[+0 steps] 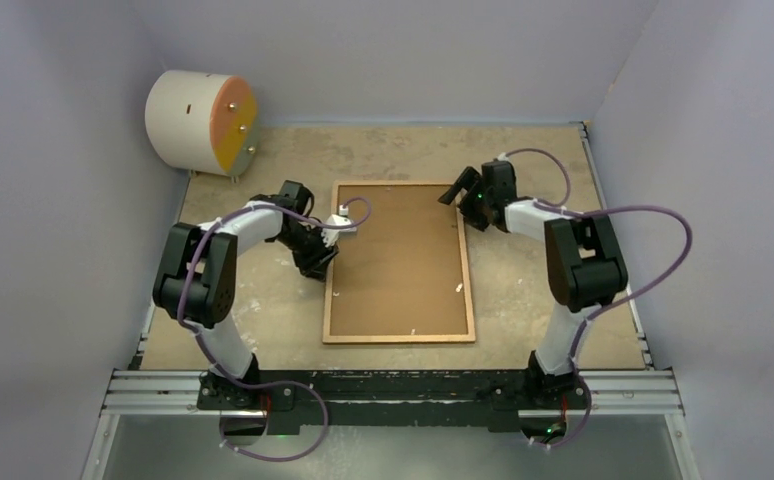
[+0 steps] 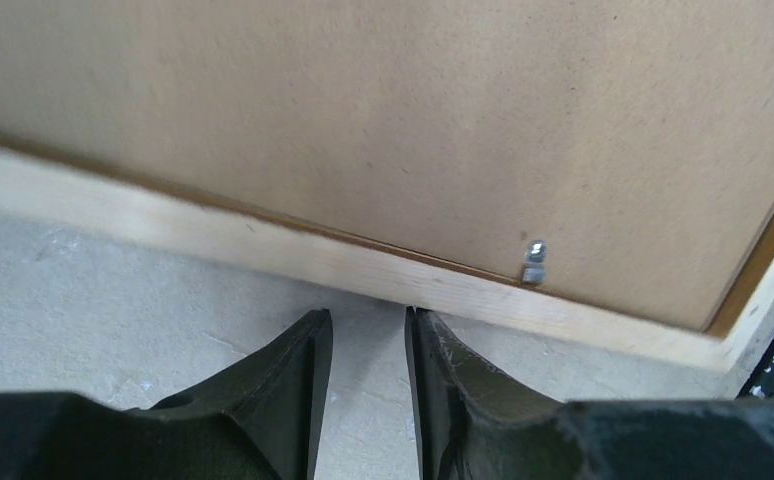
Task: Put the photo into the frame
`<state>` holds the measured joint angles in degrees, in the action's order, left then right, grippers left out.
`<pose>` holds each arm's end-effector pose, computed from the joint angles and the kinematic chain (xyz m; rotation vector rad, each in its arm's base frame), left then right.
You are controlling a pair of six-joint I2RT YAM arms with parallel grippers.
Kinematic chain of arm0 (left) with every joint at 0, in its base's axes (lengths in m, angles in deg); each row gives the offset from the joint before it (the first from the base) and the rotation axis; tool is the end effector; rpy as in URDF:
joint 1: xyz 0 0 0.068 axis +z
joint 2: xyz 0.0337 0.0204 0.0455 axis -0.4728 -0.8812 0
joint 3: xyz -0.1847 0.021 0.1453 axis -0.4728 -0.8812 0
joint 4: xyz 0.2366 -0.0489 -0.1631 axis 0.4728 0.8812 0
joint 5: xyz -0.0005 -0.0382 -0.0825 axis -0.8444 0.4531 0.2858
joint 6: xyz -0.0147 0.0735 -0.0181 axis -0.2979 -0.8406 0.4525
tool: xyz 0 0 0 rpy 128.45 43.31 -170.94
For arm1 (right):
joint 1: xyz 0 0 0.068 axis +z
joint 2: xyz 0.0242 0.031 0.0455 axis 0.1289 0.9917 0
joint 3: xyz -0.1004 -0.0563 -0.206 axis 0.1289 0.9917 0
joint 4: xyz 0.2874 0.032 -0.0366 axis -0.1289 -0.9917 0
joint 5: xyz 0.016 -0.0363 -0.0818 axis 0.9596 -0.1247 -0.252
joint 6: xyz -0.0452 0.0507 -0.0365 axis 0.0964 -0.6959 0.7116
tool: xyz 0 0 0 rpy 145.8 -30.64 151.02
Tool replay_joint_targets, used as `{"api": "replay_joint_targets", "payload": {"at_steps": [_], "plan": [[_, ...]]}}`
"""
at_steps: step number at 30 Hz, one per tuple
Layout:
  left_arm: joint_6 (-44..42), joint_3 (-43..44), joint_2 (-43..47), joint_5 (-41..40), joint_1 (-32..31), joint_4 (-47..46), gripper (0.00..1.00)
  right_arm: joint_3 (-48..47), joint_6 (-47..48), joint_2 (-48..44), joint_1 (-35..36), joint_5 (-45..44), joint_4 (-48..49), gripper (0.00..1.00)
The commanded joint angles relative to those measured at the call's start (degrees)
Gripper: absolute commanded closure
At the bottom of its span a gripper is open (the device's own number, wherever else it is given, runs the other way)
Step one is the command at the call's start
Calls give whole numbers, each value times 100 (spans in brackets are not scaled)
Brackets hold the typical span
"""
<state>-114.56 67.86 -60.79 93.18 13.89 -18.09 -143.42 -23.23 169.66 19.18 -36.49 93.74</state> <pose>0.3130 -0.1152 0.0732 1.4342 2.3719 -0.6932 0.4104 0.0927 0.0917 0.6714 2.2056 0.6849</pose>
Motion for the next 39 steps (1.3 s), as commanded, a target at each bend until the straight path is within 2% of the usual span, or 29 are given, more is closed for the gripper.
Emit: {"api": "replay_joint_targets", "payload": {"at_steps": [1,7,10,12,16,21,24,27,30,33,39], "plan": [[257,12,-349,137,-480,271,62,-1192,146,676,649,765,-113,13],[475,312,-539,590,-1269,388,57,-2590,312,1545,1124,1341,-400,13],[372,438,-576,825,-1560,654,45,-3051,432,1809,1152,1724,-675,13],[186,621,-540,880,-1592,995,38,-3271,742,1733,1126,1509,-1122,10],[-290,1230,-269,802,-1259,1851,31,-3158,1072,1104,895,430,-1519,1],[-446,2629,-333,237,-225,2445,28,-2153,975,-21,339,-281,-1779,1],[-13,3318,-843,-316,414,2064,29,-1055,824,-913,70,-324,-1711,1],[704,3788,-1471,-911,850,1264,35,-32,778,-1977,-5,-282,-1800,1],[1105,3838,-1859,-1348,1035,556,40,841,715,-2877,-51,-137,-2158,1],[1158,3666,-2067,-1633,1037,96,45,1725,612,-3753,-190,164,-2555,1],[796,3135,-2202,-1524,1037,1,49,2599,473,-5121,-298,553,-3365,1]]}}
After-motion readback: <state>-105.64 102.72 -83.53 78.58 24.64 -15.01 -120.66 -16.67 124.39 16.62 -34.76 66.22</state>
